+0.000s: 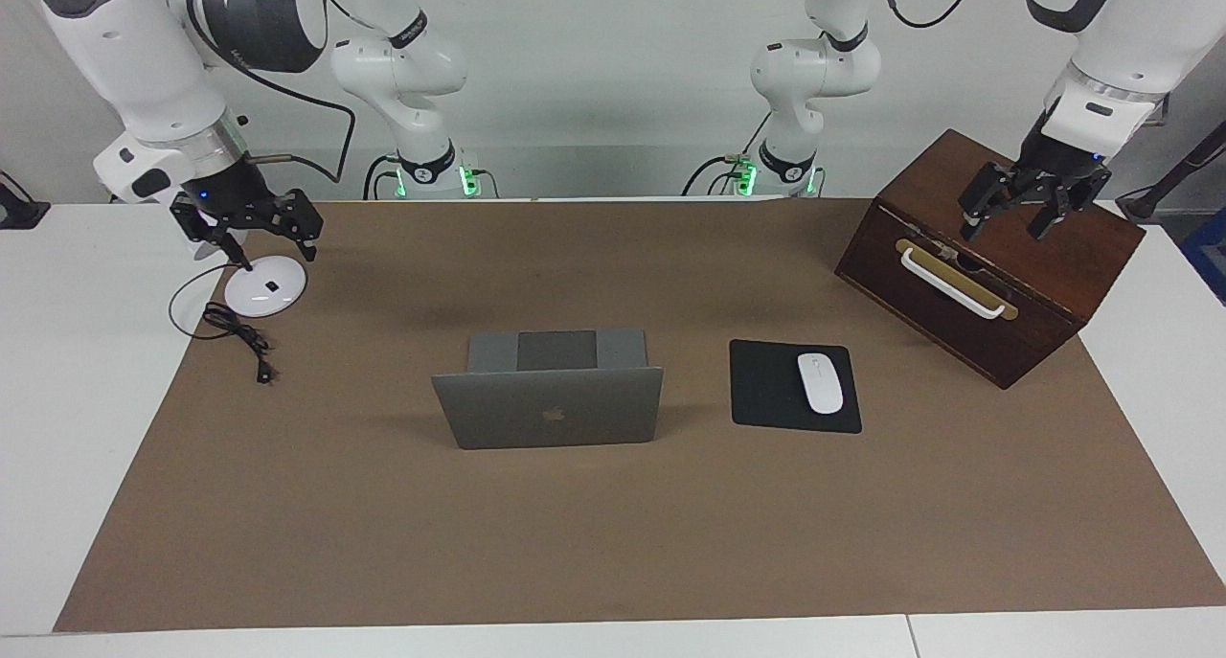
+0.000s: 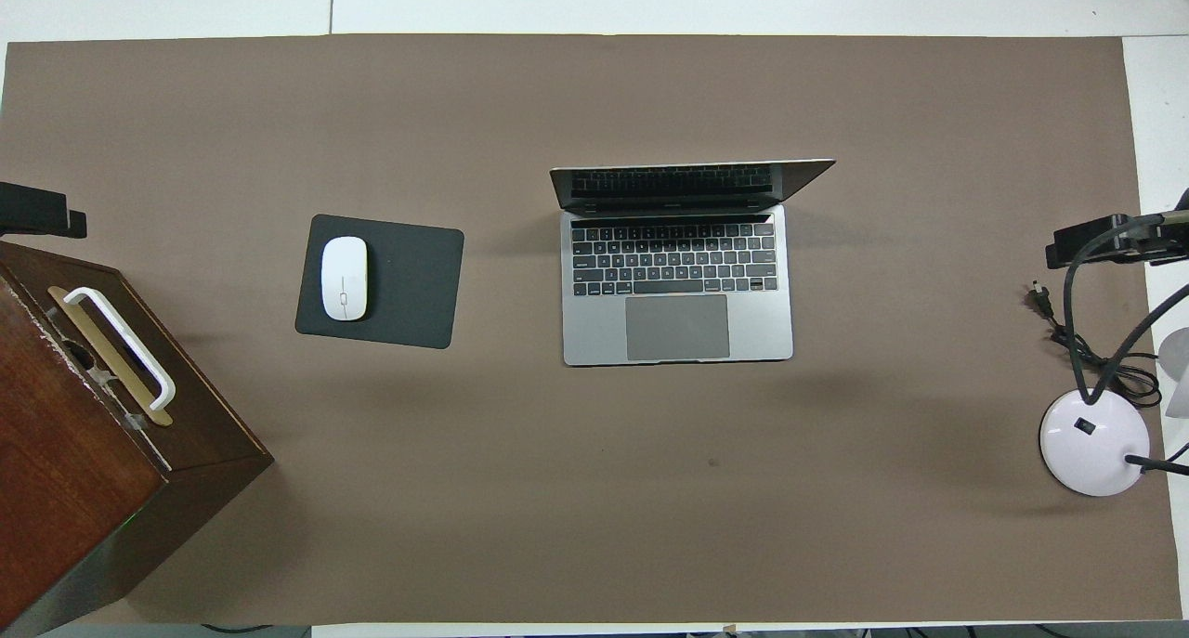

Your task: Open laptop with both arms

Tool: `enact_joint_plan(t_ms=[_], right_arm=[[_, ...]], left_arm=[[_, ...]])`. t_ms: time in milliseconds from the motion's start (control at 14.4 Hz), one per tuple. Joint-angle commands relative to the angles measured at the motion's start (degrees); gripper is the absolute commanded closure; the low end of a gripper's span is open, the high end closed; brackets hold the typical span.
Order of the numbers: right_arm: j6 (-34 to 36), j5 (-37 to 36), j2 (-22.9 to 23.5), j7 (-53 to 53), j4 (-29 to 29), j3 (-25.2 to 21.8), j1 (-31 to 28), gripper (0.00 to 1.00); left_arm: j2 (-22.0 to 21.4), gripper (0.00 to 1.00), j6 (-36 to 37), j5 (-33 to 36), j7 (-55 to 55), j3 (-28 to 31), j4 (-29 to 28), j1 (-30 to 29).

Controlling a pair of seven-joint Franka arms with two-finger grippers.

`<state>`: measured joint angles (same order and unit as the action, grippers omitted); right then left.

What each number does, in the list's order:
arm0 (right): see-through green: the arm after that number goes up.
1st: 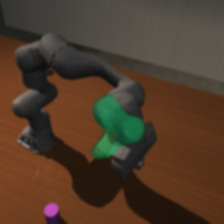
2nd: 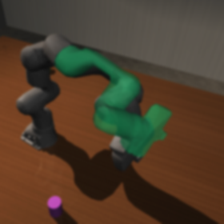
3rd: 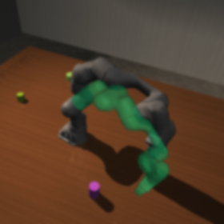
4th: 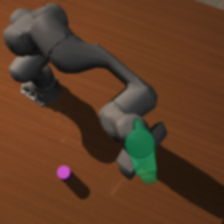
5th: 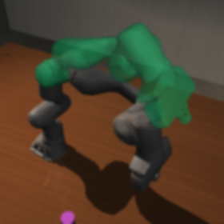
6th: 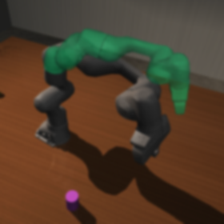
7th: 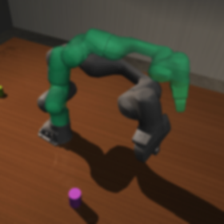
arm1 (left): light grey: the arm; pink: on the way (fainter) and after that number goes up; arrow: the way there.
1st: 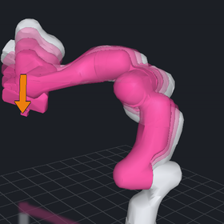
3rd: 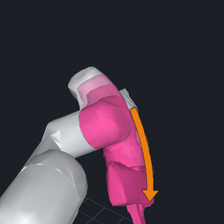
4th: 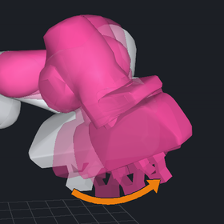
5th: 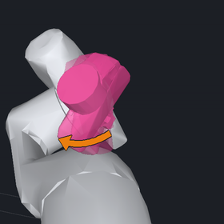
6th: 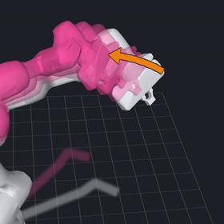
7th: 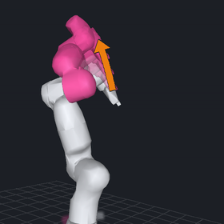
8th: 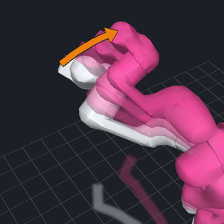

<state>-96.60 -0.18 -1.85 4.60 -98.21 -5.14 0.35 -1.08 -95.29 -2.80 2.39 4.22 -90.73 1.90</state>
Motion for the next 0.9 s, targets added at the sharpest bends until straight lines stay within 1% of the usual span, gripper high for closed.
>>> enact_joint_plan(t_ms=[0,139,555,832], right_arm=[[1.86,1.32,1.32,0.85,1.79,0.22,-0.52,0.0],[2.21,1.32,1.06,0.85,1.79,0.22,-0.52,0.0],[2.21,1.32,1.06,0.94,1.79,0.22,-0.52,0.0],[2.12,1.41,1.06,0.85,1.7,0.22,-0.44,0.0]], left_arm=[[-0.94,0.0,0.28,0.34,-0.72,-0.09,-0.94,0.12],[-1.03,0.0,0.45,0.43,-0.81,-0.09,-1.02,0.12],[-3.4,0.0,1.16,0.69,-0.45,0.09,-5.68,0.03],[-3.58,0.0,2.74,0.69,-0.81,0.09,-5.86,-0.67]])
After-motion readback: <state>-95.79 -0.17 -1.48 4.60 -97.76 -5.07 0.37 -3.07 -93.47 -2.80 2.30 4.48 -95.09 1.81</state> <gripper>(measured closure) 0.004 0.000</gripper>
